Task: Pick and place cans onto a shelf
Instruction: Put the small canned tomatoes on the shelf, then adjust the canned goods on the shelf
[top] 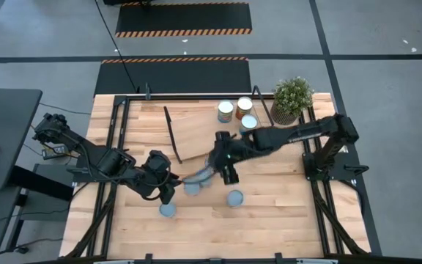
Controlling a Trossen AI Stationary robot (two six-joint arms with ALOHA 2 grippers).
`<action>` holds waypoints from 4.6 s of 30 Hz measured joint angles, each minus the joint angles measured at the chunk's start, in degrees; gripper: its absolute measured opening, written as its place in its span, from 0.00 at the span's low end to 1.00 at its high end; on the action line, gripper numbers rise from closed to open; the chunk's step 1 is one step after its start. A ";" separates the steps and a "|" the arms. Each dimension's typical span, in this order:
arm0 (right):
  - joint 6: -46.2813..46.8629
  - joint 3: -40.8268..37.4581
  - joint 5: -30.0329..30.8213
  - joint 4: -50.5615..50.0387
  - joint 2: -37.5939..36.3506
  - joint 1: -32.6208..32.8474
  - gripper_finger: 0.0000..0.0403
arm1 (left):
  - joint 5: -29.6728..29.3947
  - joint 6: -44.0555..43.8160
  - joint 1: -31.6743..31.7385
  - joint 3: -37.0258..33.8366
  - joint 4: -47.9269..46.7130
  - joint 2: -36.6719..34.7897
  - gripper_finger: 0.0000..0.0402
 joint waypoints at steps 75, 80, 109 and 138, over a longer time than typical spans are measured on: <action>-23.17 -14.98 19.30 -9.23 -5.71 -15.24 0.87 | -6.18 7.45 -0.09 0.00 -0.73 0.04 0.29; -23.89 -15.01 20.80 -8.72 -6.54 -14.83 0.87 | -6.18 7.52 -0.07 0.01 -0.75 0.04 0.29; -15.05 -14.99 19.07 -3.98 -14.43 -11.62 0.87 | -3.86 8.86 -0.07 0.02 0.33 0.04 0.29; 8.28 -14.92 -1.55 -4.73 -10.60 -3.30 0.87 | 12.37 16.41 7.63 1.16 1.59 12.74 0.64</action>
